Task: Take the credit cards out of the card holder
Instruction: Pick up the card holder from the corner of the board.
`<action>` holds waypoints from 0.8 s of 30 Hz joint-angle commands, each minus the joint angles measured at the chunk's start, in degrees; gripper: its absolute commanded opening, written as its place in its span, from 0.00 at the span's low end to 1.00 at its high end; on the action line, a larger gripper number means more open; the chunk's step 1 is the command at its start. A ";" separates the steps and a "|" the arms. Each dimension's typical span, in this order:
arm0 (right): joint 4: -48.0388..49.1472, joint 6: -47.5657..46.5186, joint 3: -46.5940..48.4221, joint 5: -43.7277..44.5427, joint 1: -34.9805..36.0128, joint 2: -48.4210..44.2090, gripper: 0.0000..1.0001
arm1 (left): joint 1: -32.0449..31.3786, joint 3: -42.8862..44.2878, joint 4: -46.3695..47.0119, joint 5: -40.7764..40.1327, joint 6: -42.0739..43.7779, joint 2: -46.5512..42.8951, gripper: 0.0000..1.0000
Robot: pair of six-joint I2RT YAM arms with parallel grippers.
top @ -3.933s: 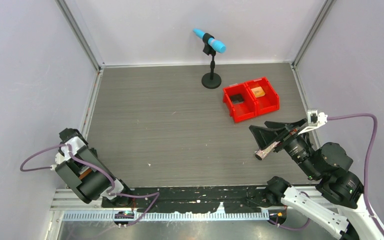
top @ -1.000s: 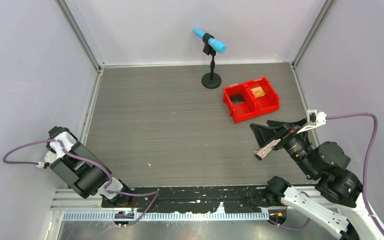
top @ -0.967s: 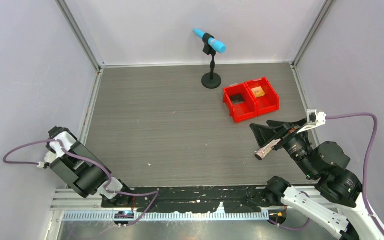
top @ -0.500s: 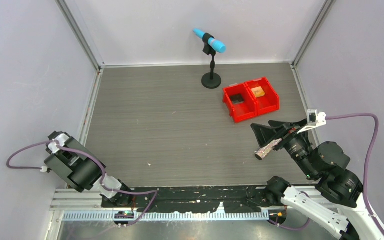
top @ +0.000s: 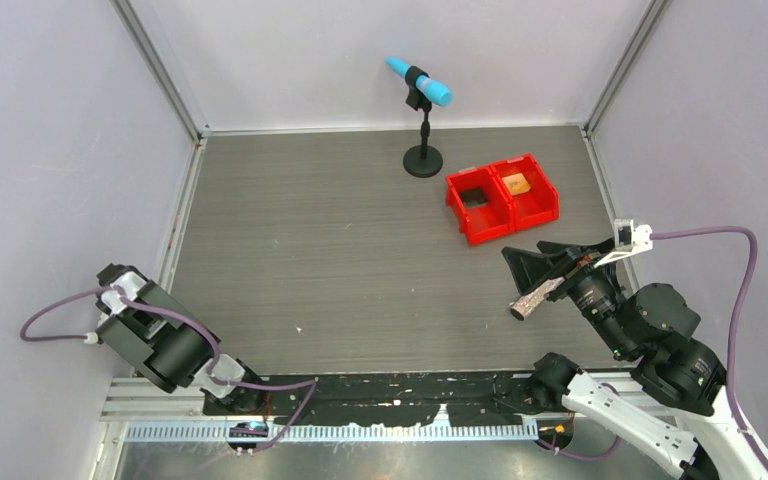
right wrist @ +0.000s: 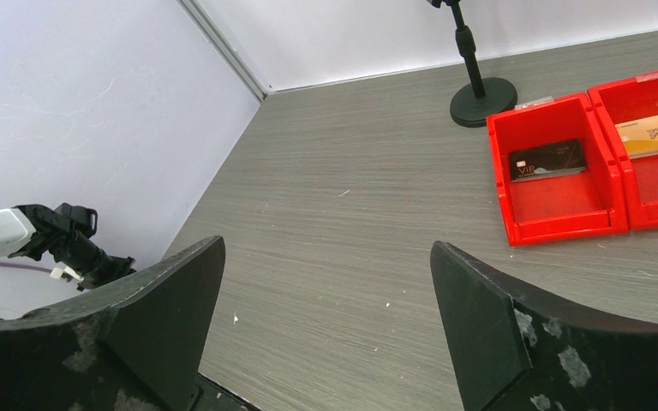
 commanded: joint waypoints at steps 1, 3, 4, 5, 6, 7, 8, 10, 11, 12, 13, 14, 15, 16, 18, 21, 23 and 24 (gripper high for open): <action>1.45 -0.48 1.38 1.25 0.17 0.91 0.98 | -0.56 -1.52 3.32 3.63 0.40 -4.51 0.00; 1.76 -0.48 1.26 1.02 0.17 1.05 0.98 | -1.83 -1.10 3.10 4.34 0.40 -5.09 0.00; 1.83 -0.48 1.17 0.95 0.17 1.08 0.98 | -2.85 -0.75 2.94 4.01 0.48 -5.50 0.00; 1.97 -0.48 1.16 0.82 0.17 1.17 0.98 | -3.83 -0.35 2.69 3.46 0.49 -5.81 0.00; 2.06 -0.48 1.14 0.76 0.17 1.18 0.98 | -4.74 0.04 2.31 3.02 0.53 -6.13 0.00; 2.13 -0.48 1.14 0.71 0.17 1.20 0.98 | -5.44 0.36 2.05 2.91 0.57 -6.48 0.00; 2.15 -0.48 1.12 0.65 0.19 1.20 0.98 | -5.80 0.60 1.81 3.26 0.58 -6.82 0.00; 2.21 -0.47 1.20 0.54 0.17 1.21 0.98 | -5.90 1.34 1.45 4.53 1.34 -7.66 0.00; 2.17 -0.48 1.26 0.49 0.17 1.16 0.98 | -5.91 2.23 0.89 4.46 2.22 -8.18 0.00; 2.21 -0.53 1.35 0.51 0.17 1.12 0.98 | -5.91 3.19 0.27 3.95 3.21 -8.88 0.00; 2.24 -0.56 1.38 0.51 0.17 1.03 0.98 | -5.91 4.52 -0.38 2.67 4.45 -9.89 0.06; 2.24 -0.61 1.44 0.51 0.17 0.89 0.98 | -5.84 5.45 -1.25 1.09 5.25 -10.58 0.17; 2.22 -0.65 1.47 0.51 0.17 0.91 0.98 | -5.82 6.37 -2.18 -1.27 5.86 -11.20 0.30; 2.23 -0.65 1.44 0.52 0.17 0.80 0.98 | -5.77 7.13 -2.97 -3.83 6.21 -11.69 0.39; 2.24 -0.64 1.41 0.45 0.17 0.76 0.98 | -5.65 8.15 -3.82 -7.62 6.67 -11.95 0.47; 2.20 -0.66 1.32 0.26 0.17 0.65 0.98 | -5.38 8.72 -4.30 -8.78 6.70 -10.39 0.54; 2.17 -0.81 1.55 0.24 0.17 0.55 0.98 | -5.38 8.13 -3.64 -9.45 7.29 -8.77 0.54; 2.18 -0.91 1.70 0.27 0.17 0.51 0.98 | -5.32 7.81 -3.23 -9.94 8.13 -8.11 0.54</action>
